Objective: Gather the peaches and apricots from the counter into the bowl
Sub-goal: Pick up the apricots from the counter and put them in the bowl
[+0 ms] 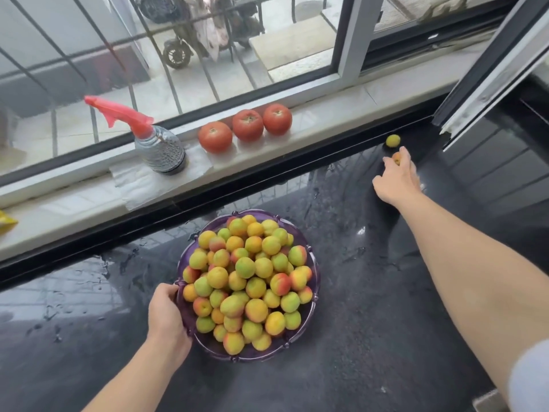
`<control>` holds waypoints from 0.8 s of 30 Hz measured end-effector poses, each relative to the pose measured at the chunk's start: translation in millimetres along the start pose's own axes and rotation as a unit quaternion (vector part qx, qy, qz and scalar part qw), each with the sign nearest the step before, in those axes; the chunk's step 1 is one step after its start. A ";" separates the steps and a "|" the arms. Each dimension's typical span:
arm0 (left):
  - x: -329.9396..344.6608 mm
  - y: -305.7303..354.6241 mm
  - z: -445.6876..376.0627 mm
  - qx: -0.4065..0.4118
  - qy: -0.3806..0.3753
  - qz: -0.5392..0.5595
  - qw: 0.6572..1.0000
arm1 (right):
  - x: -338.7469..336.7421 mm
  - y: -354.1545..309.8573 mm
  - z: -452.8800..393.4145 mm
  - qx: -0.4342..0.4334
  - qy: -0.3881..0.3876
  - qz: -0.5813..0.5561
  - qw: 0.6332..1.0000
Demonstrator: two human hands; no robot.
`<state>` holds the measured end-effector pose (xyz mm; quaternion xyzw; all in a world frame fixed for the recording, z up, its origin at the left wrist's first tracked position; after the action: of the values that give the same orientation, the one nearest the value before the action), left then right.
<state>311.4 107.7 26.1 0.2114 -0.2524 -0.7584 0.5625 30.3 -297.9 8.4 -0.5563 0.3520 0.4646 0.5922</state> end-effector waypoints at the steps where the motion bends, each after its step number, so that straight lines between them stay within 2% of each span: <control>1: -0.1 0.4 0.9 0.000 -0.001 -0.001 1.000 | 0.2 -0.5 1.8 -0.007 0.016 0.002 1.000; 7: -0.7 -0.5 4.3 0.021 -0.014 -0.018 1.000 | -11.5 -6.2 7.2 -0.017 0.106 0.013 0.994; 13: -9.7 1.5 -1.4 0.040 -0.003 -0.058 0.998 | -8.5 -4.7 7.6 -0.031 0.122 -0.013 0.992; 18: -7.8 -0.3 1.5 0.037 0.007 -0.085 0.996 | 5.4 -8.8 14.5 -0.100 0.088 0.066 0.989; 22: -10.0 -0.2 4.5 0.038 0.002 -0.110 0.993 | 27.8 -24.5 84.5 -0.166 0.011 -0.019 0.986; 24: -13.8 0.5 4.2 0.031 -0.013 -0.122 0.992 | 32.7 -25.3 127.4 -0.159 -0.021 -0.077 0.984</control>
<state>313.0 121.4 30.2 0.2484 -0.2554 -0.8159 0.4554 51.9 -165.8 3.3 -0.6588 0.2177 0.4790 0.5377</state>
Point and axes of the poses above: each hand's wrist, its own z-axis away from the middle knuckle, its own x-axis out of the palm, y = z × x, the point moved 1 cm from there along -z, towards the middle knuckle, and after that the axes turned 8 degrees about y, right-handed, at the moved point
